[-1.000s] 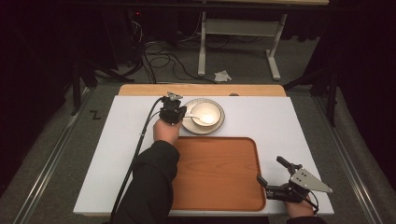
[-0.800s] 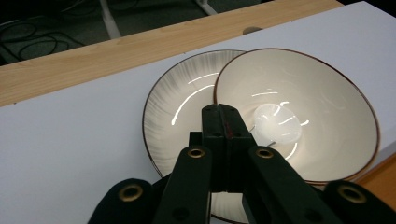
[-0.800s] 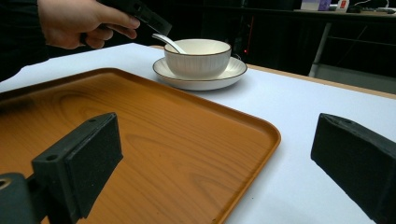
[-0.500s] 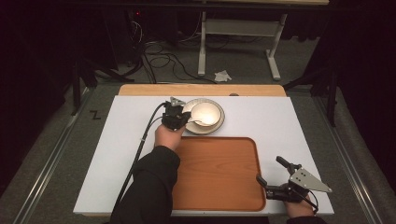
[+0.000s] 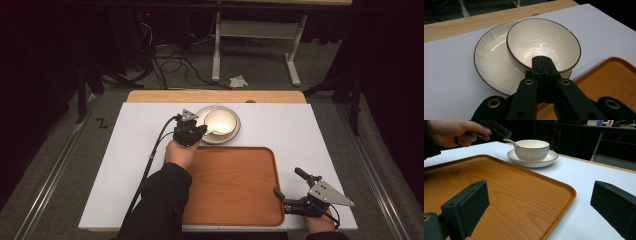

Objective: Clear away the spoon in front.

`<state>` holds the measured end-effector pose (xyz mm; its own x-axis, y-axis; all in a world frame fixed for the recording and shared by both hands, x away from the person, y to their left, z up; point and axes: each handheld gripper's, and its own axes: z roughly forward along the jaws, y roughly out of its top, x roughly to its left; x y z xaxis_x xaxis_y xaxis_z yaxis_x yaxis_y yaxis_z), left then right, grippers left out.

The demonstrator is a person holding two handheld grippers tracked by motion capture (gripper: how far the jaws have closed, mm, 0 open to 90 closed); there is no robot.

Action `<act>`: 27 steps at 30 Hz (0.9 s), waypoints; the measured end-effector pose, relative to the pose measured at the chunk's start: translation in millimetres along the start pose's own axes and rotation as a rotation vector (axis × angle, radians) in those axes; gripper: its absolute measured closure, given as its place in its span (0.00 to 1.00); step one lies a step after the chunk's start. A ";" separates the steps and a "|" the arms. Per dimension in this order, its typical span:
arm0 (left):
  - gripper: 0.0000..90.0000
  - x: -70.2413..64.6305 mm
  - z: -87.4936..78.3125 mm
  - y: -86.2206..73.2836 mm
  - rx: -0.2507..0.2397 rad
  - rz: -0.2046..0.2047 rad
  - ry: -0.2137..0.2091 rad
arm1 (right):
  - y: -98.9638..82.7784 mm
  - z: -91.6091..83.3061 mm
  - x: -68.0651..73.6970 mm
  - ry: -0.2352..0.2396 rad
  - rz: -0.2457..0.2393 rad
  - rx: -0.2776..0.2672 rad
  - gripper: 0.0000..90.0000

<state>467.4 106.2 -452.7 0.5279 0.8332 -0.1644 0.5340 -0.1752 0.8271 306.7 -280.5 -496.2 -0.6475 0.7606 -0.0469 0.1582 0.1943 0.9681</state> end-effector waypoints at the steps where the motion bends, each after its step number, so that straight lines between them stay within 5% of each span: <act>1: 1.00 -0.5 -0.1 -0.8 -0.001 -0.001 -0.004 | -0.2 0.3 -0.3 0.003 0.001 -0.001 0.03; 7: 1.00 -3.2 -1.5 -3.0 -0.009 -0.014 -0.036 | -0.4 0.6 -0.6 0.001 -0.007 0.001 0.03; 12: 1.00 2.0 -4.9 -3.1 -0.027 -0.015 0.060 | -0.4 1.0 0.2 0.002 -0.008 0.003 0.03; 15: 1.00 7.1 -3.0 -6.7 -0.004 -0.032 0.071 | -0.4 0.8 0.4 0.003 -0.009 0.003 0.03; 27: 1.00 -0.2 -5.9 -16.7 -0.004 -0.045 0.001 | -0.6 1.3 0.2 0.005 -0.007 0.007 0.03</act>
<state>454.5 112.0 -463.3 0.5030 0.8406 -0.2008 0.5542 -0.1354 0.8213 307.4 -279.7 -497.1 -0.6525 0.7560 -0.0528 0.1583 0.2041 0.9661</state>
